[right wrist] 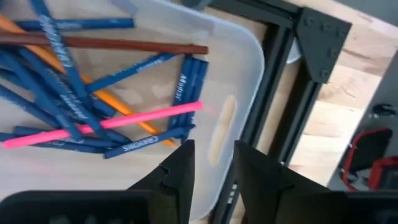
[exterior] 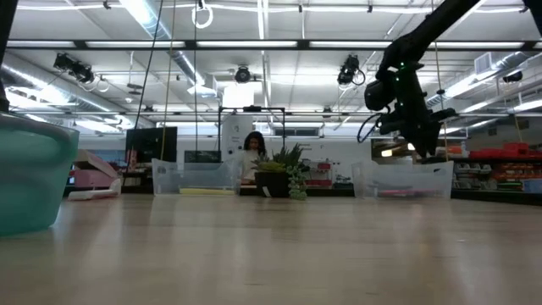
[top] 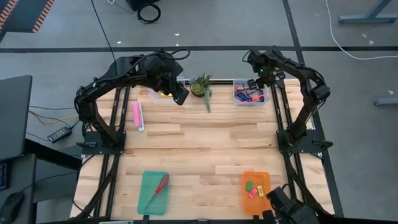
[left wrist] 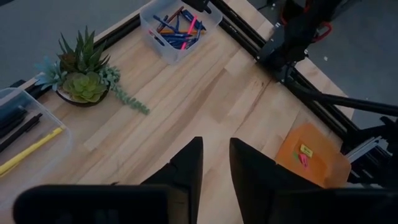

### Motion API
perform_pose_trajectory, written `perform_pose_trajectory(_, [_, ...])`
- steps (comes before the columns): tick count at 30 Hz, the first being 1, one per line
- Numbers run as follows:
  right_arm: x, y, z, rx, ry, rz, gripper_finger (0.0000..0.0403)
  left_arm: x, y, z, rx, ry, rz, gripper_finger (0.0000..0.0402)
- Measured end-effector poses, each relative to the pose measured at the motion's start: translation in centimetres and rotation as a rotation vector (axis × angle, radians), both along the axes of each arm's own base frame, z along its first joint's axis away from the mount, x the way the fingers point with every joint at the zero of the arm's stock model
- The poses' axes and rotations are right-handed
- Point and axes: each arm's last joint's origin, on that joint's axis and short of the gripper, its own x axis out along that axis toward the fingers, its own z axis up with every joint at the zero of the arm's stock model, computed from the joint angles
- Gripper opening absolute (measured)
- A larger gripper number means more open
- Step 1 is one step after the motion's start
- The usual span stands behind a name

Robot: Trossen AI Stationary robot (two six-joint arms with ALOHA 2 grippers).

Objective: Sort crayons/erasers/pens/pencils in bins
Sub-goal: Adjust the right transparent bin

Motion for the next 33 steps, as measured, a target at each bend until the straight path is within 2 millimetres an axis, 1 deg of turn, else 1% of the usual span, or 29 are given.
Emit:
perform_pose_trajectory(2, [0.1, -0.1, -0.3, 0.001, 0.011, 0.001, 0.0117, 0.0, 0.0, 0.0, -0.001, 0.004, -0.001, 0.0085])
perform_pose_trajectory(6, [0.4, -0.1, -0.2, -0.02, 0.011, 0.002, 0.0117, -0.1, 0.0, -0.1, -0.001, 0.014, -0.002, 0.0089])
perform_pose_trajectory(10, [0.6, -0.3, 0.3, -0.068, 0.039, 0.015, 0.0117, -0.1, 0.0, -0.1, 0.021, 0.022, -0.025, 0.0093])
perform_pose_trajectory(12, [0.9, -0.6, 0.4, -0.082, -0.017, 0.006, 0.0117, -0.1, 0.0, -0.1, 0.03, 0.025, -0.034, 0.0093])
perform_pose_trajectory(14, [1.4, -1.0, 0.5, -0.081, -0.134, -0.027, 0.0117, -0.1, 0.0, -0.1, 0.033, 0.026, -0.036, 0.0094])
perform_pose_trajectory(16, [2.2, -0.9, 0.6, -0.067, -0.237, -0.086, 0.0117, -0.1, 0.0, -0.1, 0.034, 0.026, -0.038, 0.0094])
perform_pose_trajectory(18, [3.3, -0.3, 0.4, -0.041, -0.281, -0.123, 0.0117, -0.1, 0.0, -0.1, 0.035, 0.026, -0.038, 0.0094])
perform_pose_trajectory(22, [6.3, 0.9, -0.4, -0.044, -0.308, -0.049, 0.0117, -0.1, 0.0, -0.1, 0.035, 0.026, -0.038, 0.0093])
perform_pose_trajectory(25, [8.4, 1.6, -0.9, -0.064, -0.348, -0.027, 0.0117, -0.1, 0.0, -0.1, 0.035, 0.026, -0.037, 0.009])
perform_pose_trajectory(27, [9.2, 1.9, -1.6, -0.054, -0.348, -0.045, 0.0117, -0.1, 0.0, -0.1, 0.034, 0.026, -0.038, 0.009])
perform_pose_trajectory(33, [10.3, 1.8, -3.2, -0.015, -0.348, -0.075, 0.0117, -0.1, 0.0, -0.1, 0.027, 0.025, -0.031, 0.0095])
